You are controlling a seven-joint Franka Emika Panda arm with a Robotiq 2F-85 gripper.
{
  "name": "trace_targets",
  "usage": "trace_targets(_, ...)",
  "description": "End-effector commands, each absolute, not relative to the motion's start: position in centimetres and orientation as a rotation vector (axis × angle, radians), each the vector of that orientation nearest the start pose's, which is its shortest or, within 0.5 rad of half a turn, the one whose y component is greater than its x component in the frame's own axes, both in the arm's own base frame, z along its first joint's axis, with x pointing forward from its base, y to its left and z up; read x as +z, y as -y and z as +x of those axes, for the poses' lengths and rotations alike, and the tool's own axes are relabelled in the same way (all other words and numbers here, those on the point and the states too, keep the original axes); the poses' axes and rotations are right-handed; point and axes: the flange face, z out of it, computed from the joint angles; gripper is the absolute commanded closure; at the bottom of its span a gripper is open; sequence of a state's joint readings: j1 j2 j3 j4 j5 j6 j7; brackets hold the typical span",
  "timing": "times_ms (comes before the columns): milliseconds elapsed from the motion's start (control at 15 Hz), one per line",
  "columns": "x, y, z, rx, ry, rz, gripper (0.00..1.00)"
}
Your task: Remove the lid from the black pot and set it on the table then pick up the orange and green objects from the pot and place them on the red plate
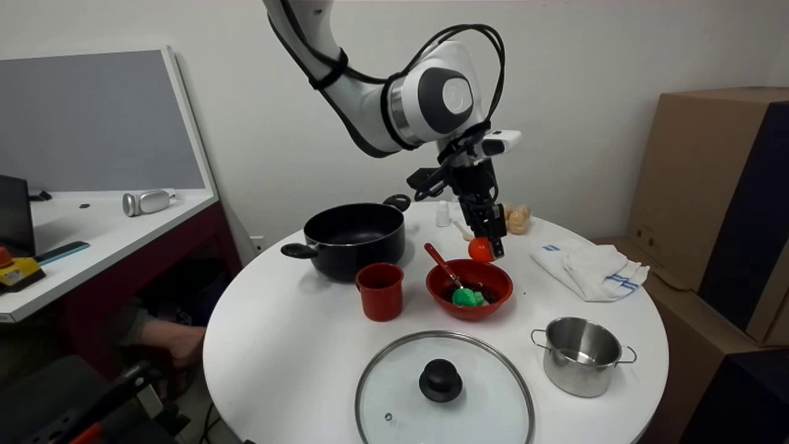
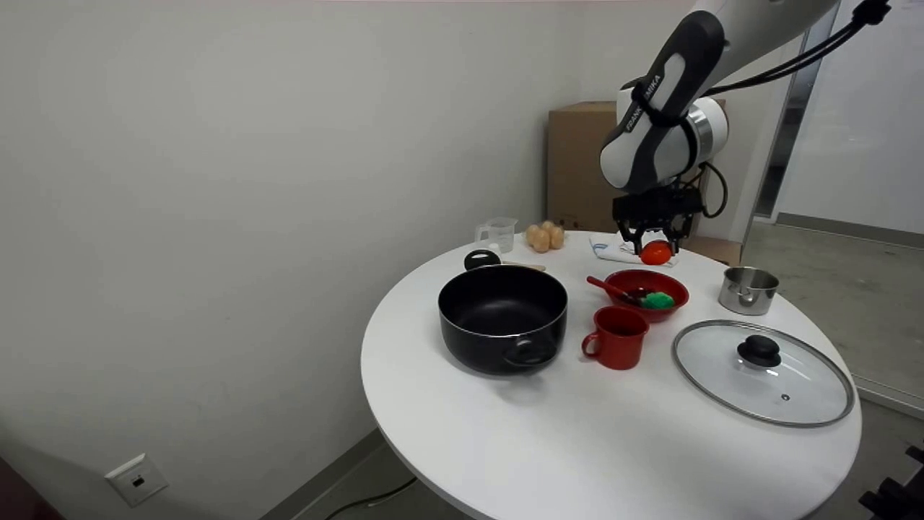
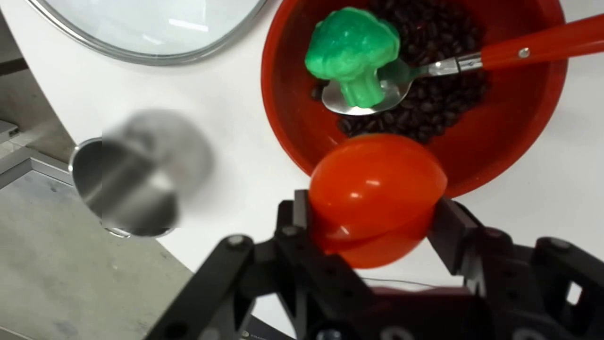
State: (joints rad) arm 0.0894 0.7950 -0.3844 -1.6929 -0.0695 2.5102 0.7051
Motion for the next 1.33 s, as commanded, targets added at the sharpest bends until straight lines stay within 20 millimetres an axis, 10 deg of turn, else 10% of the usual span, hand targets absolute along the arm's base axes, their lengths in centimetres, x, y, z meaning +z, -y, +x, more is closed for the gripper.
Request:
trace_targets(0,14.2,16.5,66.5,-0.284,-1.401,-3.156,0.64)
trace_targets(333,8.6,13.3,67.4,-0.236,-1.363,-3.234,0.64)
trace_targets(467,7.4,12.0,67.7,-0.235,-1.34,-3.257,0.12)
trace_targets(600,6.8,10.9,68.0,-0.249,-1.312,-3.273,0.01)
trace_targets(1267,11.7,6.8,69.1,-0.413,-1.14,-3.196,0.0)
